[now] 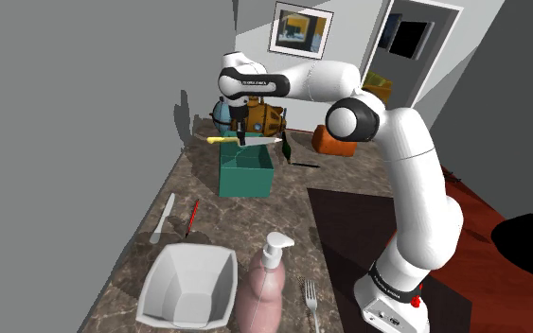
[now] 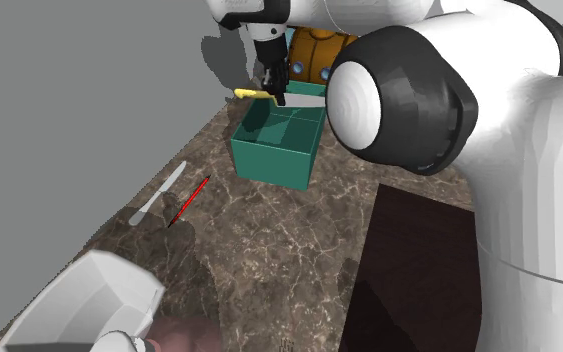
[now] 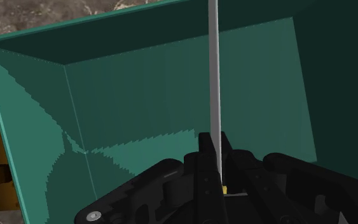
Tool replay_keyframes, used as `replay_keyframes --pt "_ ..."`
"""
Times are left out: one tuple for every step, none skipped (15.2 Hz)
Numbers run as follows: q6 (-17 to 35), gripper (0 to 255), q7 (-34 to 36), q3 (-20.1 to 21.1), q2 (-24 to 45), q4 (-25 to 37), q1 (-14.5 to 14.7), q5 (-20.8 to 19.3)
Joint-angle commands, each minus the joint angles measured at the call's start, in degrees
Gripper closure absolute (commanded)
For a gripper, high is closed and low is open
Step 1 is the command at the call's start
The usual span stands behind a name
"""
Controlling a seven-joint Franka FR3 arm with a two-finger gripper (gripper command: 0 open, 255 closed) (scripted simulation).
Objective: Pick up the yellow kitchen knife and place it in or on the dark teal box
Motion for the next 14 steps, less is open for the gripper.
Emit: replay_keyframes --pt "0.02 255 0.0 0.0 0.0 0.0 0.0 0.0" --pt "0.02 255 0.0 0.0 0.0 0.0 0.0 0.0" --pt "0.02 0 0.0 0.0 0.0 -0.01 0.0 0.0" --pt "0.02 0 0.0 0.0 0.0 -0.01 0.0 0.0" --pt "0.02 0 0.0 0.0 0.0 -0.01 0.0 0.0" --pt "0.02 0 0.0 0.0 0.0 -0.01 0.0 0.0" --pt "0.02 0 0.0 0.0 0.0 -0.01 0.0 0.0" --pt "0.02 0 0.0 0.0 0.0 -0.01 0.0 0.0" --pt "-2.37 0 -0.17 0.0 0.75 3.13 0.24 0.02" --pt "-4.95 0 -0.37 -0.03 1.76 6.73 0.51 0.02" --pt "-7.8 0 -0.6 -0.08 3.14 10.97 0.81 0.01" --pt "-10.36 0 -0.84 -0.14 4.63 15.03 1.09 -0.02" --pt "-10.37 0 -0.85 -0.15 4.65 15.07 1.1 -0.01" --pt "-10.34 0 -0.84 -0.15 4.6 14.99 1.1 -0.01"
